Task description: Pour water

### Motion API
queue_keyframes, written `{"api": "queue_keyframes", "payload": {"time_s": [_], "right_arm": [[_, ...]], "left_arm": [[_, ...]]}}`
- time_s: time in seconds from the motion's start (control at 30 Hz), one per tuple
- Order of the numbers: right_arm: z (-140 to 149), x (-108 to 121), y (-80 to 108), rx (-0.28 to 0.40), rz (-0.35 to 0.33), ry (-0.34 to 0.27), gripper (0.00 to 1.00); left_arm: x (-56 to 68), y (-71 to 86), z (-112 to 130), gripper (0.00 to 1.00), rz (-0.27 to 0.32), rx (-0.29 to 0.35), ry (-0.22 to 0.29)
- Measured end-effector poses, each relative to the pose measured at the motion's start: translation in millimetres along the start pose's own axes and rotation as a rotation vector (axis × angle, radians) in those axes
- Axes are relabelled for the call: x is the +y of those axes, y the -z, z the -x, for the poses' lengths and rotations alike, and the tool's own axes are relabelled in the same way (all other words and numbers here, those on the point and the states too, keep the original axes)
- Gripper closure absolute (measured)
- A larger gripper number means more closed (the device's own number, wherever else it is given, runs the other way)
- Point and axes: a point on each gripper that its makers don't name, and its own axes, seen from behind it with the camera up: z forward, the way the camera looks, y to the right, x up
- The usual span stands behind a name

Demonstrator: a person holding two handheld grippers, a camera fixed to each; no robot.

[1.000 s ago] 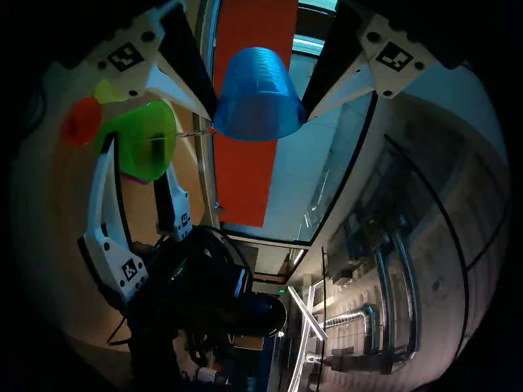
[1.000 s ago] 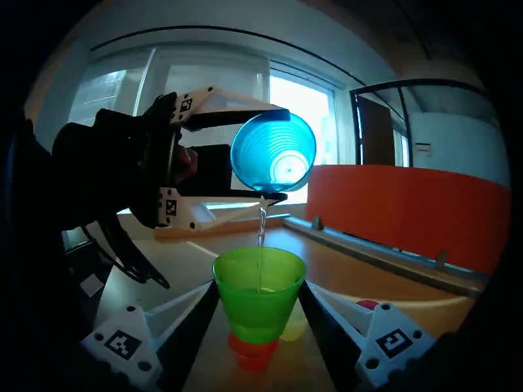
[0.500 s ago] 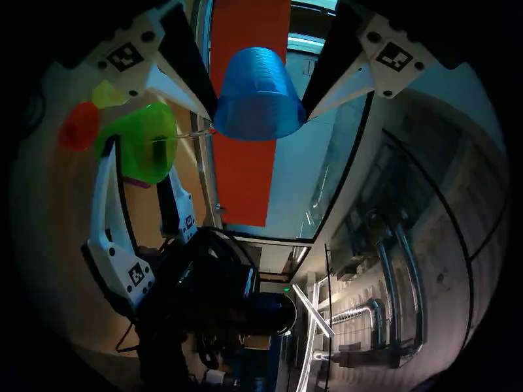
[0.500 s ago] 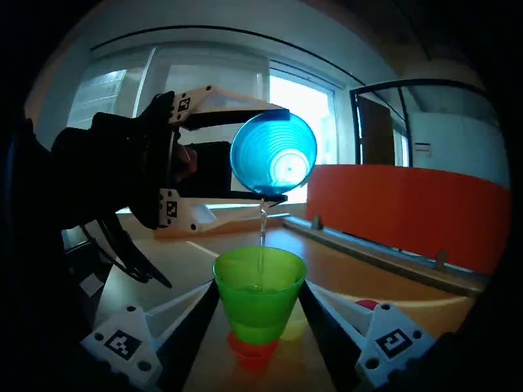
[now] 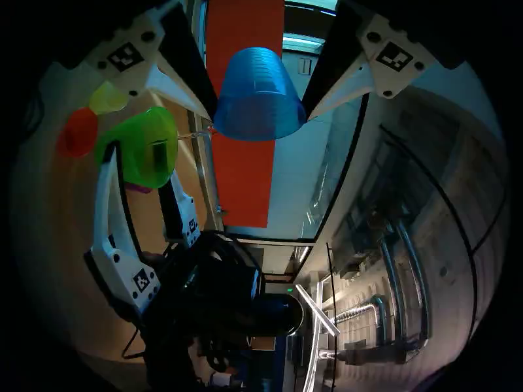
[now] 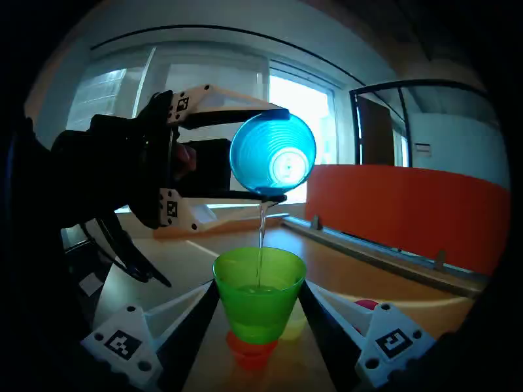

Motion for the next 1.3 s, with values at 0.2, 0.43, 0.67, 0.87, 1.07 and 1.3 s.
{"api": "queue_keyframes", "payload": {"time_s": [0.2, 0.43, 0.67, 0.87, 1.07, 1.3], "right_arm": [[0.5, 0.4, -0.8, 0.0, 0.0, 0.0, 0.12], [1.1, 0.3, -1.3, 0.001, 0.0, -0.001, 0.12], [0.7, 0.6, -1.5, 0.0, 0.001, -0.001, 0.12], [0.6, 0.8, -1.0, 0.002, 0.001, -0.001, 0.12], [1.1, 1.3, -0.8, 0.001, 0.002, -0.001, 0.12], [1.3, 2.3, 0.0, 0.002, 0.003, -0.002, 0.12]], "left_arm": [[1.4, 0.4, -1.2, 0.12, 0.004, 0.0, -0.021], [-1.9, 2.8, -2.1, 0.13, -0.001, 0.0, -0.034], [-3.1, 1.7, -1.2, 0.12, 0.002, -0.001, -0.039], [-3.7, 2.0, -0.6, 0.13, 0.002, -0.001, -0.044], [-2.7, 2.2, -1.8, 0.13, 0.001, 0.001, -0.045], [-1.3, 3.4, -4.5, 0.13, 0.0, 0.005, -0.044]]}}
